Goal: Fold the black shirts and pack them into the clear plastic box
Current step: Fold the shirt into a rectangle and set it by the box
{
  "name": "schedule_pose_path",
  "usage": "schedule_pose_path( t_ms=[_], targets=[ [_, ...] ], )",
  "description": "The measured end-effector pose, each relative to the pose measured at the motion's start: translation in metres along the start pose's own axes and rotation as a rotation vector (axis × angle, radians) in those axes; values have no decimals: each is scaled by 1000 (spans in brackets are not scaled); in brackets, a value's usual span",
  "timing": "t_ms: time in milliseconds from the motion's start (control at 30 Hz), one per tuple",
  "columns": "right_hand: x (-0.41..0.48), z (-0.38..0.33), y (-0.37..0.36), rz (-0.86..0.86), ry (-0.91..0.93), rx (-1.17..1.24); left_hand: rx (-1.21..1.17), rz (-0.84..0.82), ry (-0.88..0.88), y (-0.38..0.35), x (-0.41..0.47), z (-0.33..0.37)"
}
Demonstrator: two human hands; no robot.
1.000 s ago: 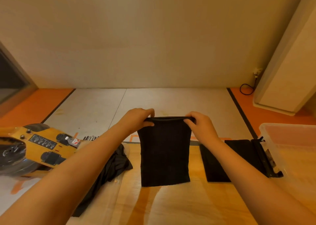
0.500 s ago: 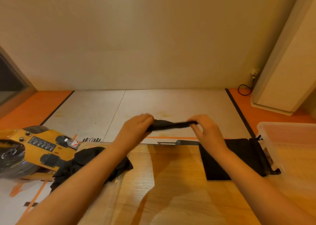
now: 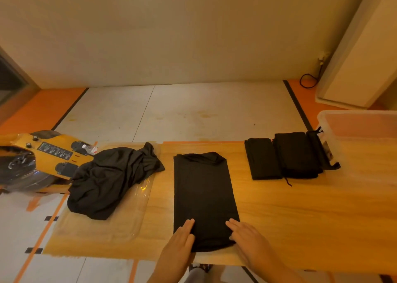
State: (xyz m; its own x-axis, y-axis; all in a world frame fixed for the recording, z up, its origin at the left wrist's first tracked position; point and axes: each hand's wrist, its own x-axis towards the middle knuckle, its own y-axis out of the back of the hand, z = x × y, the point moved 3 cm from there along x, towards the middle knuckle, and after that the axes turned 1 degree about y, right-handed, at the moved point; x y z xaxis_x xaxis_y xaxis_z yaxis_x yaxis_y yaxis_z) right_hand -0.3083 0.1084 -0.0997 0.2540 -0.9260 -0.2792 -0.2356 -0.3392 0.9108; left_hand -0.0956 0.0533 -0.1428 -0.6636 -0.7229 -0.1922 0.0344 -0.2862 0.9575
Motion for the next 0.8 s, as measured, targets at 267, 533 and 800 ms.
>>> schedule_pose_path(
  t_ms=[267, 533, 800],
  targets=[
    [-29, -5, -26, 112, -22, 56, -85, 190, -66, 2, -37, -2],
    [53, -22, 18, 159, -135, 22, -85, 196, 61, 39, 41, -17],
    [125, -11, 10, 97, -276, -84, -31, 93, 122, 38, 104, -44]
  ],
)
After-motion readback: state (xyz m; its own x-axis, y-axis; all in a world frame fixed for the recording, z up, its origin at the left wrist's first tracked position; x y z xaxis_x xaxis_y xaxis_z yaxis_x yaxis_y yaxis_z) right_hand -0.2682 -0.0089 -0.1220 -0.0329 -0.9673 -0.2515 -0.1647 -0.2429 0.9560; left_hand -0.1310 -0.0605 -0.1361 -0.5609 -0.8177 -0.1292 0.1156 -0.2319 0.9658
